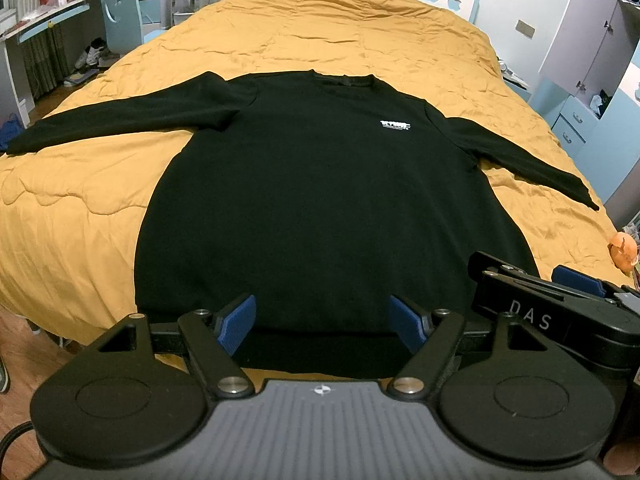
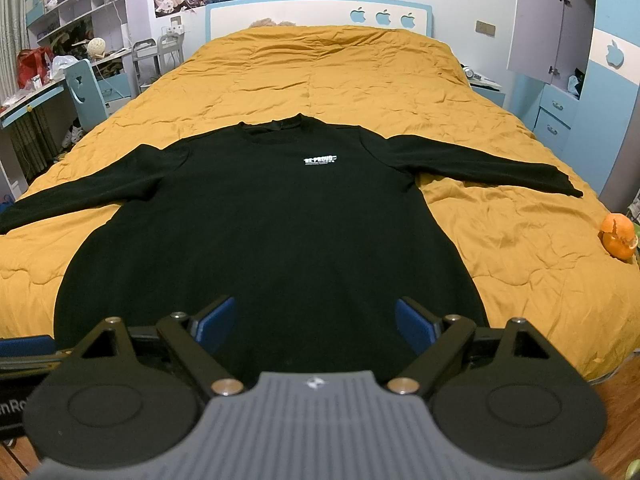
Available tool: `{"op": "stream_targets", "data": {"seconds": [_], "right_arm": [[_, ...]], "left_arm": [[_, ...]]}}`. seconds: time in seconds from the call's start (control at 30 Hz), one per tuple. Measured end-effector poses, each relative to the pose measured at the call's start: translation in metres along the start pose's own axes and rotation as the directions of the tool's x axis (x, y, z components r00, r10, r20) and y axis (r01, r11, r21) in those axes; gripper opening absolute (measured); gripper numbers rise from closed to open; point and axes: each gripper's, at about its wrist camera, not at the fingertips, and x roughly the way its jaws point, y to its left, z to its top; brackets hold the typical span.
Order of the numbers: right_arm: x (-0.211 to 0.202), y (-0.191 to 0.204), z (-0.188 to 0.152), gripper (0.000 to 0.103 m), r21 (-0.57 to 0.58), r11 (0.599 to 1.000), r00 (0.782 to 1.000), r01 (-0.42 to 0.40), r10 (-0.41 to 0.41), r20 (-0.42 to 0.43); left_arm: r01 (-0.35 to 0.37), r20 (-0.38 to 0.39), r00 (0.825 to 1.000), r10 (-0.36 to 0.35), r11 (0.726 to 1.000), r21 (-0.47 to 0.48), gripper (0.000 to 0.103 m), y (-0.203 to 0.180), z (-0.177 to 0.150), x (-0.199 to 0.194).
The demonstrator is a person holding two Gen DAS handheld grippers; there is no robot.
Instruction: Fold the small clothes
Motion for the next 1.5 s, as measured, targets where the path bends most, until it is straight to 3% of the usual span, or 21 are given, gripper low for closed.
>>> {"op": "stream_targets", "data": {"seconds": [1.03,1.17,1.37,1.5], "right_arm": [[0.020,0.010,0.004,0.083,-0.019,0.999,0.999,0.039,-0.039,-0.037],[0.025,0.013,0.007,0.083,-0.024,0.999,0.999,0.034,-0.035,-0.032],[0.032,0.041,0.017,0.083,-0.142,0.989,0.998,0.029,-0.021,0.058],[0.044,0.065,0.027,0.083,-0.234,0.972,0.995,-0.010,0.033,0.091]], "left_arm": [[0.022,-0.036,0.999,-0.022,1.000,-0.017,0.085,0.004,0.002,0.020],[0.050,-0.036,0.998,-0.052,0.998,-0.040,0.085,0.012,0.005,0.025],[0.088,-0.004,0.996,-0.089,0.992,-0.089,0.085,0.039,0.017,0.031],[0.145,0.072,0.988,-0.135,0.976,-0.160,0.085,0.080,0.028,0.032]]}}
